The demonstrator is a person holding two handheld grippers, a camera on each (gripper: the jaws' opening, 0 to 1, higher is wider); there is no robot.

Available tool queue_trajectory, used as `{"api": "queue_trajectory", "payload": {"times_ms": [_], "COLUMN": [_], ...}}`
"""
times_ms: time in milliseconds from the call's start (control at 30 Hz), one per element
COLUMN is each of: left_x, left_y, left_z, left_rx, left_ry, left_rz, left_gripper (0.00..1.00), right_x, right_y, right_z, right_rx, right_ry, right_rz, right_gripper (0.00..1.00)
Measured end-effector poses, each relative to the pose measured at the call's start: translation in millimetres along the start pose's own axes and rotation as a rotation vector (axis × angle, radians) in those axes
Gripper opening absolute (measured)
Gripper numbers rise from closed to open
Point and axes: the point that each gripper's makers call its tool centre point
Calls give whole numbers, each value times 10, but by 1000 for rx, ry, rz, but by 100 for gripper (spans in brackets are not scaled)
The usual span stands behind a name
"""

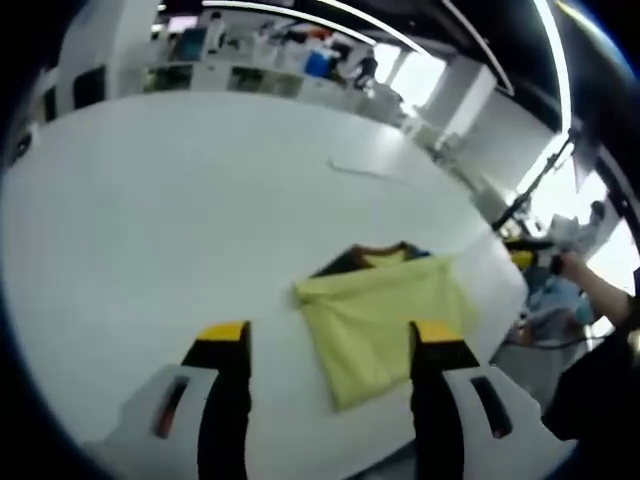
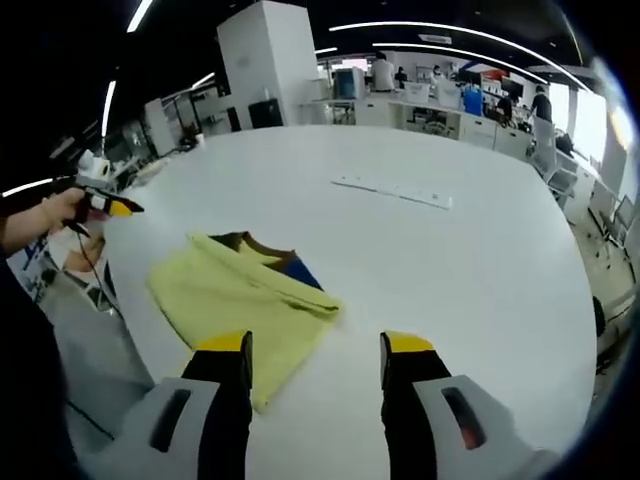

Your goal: Fold the garment on the visible template until the final outline fits inside the template.

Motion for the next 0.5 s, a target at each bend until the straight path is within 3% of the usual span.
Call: {"api": "queue_trajectory", "payload": {"times_ms": [200, 500], "left_x": [-249, -544], "left_y": [-18, -223], "left_z": [172, 263], "left_rx": [15, 13], "left_ry": [-32, -36], "left_rz": [30, 38], "left_gripper": [68, 77], "right_x": [-226, -551], "right_y": [18, 57], "right_z": [-230, -491], "right_rx": [16, 79], "right_ry": [24, 53], "right_rz": [46, 144], "right_gripper": [65, 77]}}
Point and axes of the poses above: the point that each gripper's makers call its tool centre point, and the gripper's own axes: x roughly forward along the fingers, z roughly to its right, y roughly out of its top, and after that the axes turned 6 degrees about y, right-handed
